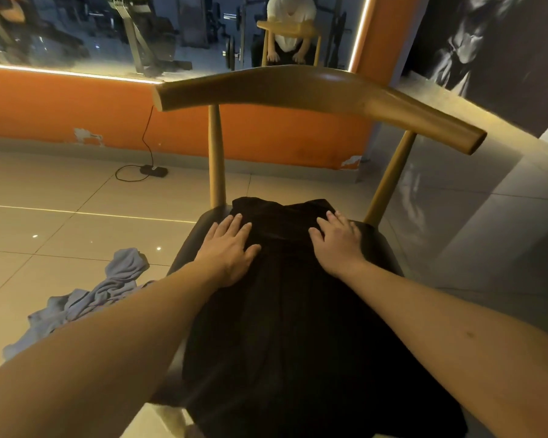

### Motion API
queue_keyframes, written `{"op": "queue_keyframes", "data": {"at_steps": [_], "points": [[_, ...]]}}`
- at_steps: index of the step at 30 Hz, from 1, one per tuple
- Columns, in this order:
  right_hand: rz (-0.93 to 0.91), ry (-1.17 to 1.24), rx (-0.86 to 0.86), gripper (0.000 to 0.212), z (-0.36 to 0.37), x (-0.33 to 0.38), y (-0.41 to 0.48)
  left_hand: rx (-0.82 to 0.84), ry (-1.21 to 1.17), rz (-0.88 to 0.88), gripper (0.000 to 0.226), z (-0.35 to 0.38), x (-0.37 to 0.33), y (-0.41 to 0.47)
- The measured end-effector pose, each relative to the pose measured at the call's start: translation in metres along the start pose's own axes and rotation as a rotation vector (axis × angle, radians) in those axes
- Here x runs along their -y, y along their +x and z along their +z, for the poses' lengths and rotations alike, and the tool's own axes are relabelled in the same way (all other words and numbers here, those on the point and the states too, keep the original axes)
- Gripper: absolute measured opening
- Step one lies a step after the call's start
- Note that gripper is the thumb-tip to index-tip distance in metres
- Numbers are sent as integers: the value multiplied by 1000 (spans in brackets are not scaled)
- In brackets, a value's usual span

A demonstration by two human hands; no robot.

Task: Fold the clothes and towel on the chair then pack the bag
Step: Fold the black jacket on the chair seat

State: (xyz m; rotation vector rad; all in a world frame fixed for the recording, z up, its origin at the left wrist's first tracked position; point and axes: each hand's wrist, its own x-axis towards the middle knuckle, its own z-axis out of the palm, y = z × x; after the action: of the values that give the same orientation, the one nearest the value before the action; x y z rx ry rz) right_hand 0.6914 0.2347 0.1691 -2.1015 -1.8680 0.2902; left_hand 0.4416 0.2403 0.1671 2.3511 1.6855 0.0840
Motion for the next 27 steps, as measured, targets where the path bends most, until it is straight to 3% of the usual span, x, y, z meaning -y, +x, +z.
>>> {"op": "queue_keyframes", "data": {"at_steps": [6, 9, 13, 16, 21, 25, 27], "points": [[-16, 306, -271, 33, -31, 7, -136, -225, -214, -123, 57, 17, -5, -128], [-21, 459, -313, 27, -41, 8, -204, -269, -251, -163, 53, 28, -10, -192], [56, 570, -329, 14, -24, 6, -284, -418, -337, -270, 21, 45, -19, -254], [250, 645, -251, 8, -5, 1, -325, -283, -605, -413, 19, 61, -24, -284], [560, 772, -28, 20, 36, -18, -346, -34, -753, -482, 47, 91, -23, -290], [566, 913, 111, 47, 72, -26, -345, -12, -938, -489, 55, 99, -35, -282], [553, 1006, 148, 37, 74, -17, -349, -20, -1016, -495, 54, 103, -42, -282]]}}
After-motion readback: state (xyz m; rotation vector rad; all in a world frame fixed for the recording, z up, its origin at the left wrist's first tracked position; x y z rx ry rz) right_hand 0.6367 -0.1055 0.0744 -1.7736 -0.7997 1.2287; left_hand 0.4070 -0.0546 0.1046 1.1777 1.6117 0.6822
